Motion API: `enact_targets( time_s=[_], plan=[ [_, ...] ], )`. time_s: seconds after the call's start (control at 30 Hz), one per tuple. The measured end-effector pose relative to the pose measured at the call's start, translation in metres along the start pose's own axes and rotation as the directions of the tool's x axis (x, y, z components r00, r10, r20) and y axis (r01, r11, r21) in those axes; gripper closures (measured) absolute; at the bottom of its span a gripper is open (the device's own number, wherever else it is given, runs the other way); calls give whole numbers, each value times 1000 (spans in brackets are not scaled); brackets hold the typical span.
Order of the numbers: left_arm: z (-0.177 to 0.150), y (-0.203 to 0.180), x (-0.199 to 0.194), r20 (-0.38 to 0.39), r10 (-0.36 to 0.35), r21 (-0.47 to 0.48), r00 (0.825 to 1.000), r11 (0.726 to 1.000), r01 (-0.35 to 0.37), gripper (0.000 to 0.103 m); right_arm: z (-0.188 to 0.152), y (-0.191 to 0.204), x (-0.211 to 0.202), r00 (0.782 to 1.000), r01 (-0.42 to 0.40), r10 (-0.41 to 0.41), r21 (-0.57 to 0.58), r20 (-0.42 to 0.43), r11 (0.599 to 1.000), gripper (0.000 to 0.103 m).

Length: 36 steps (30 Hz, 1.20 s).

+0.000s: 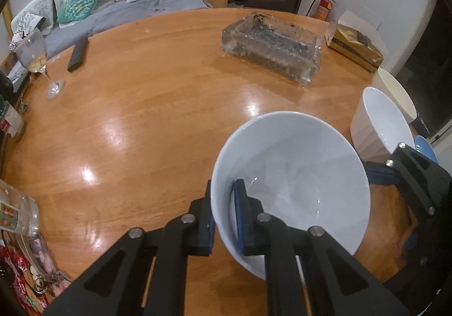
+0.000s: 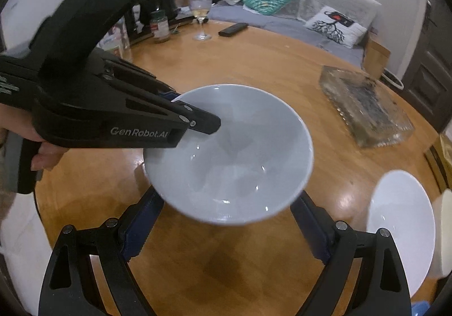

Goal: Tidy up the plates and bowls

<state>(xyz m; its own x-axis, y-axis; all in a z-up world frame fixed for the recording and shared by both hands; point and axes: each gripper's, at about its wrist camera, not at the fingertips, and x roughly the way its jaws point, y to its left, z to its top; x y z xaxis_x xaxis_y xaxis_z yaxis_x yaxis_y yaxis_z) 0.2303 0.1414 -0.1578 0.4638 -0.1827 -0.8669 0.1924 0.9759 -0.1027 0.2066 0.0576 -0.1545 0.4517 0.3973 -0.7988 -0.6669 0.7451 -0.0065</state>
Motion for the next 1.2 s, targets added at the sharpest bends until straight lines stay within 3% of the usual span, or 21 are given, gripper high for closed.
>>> enact_targets(
  time_s=[0.63, 1.2],
  plan=[
    [-2, 3, -2, -2, -6, -38, 1000, 999, 6, 93, 16, 1, 21, 1000, 1, 0, 7, -27, 1000, 5],
    [4, -22, -77, 71, 53, -51, 996, 997, -50, 92, 32, 8, -50, 997, -22, 23, -25, 73, 999, 5]
  ],
)
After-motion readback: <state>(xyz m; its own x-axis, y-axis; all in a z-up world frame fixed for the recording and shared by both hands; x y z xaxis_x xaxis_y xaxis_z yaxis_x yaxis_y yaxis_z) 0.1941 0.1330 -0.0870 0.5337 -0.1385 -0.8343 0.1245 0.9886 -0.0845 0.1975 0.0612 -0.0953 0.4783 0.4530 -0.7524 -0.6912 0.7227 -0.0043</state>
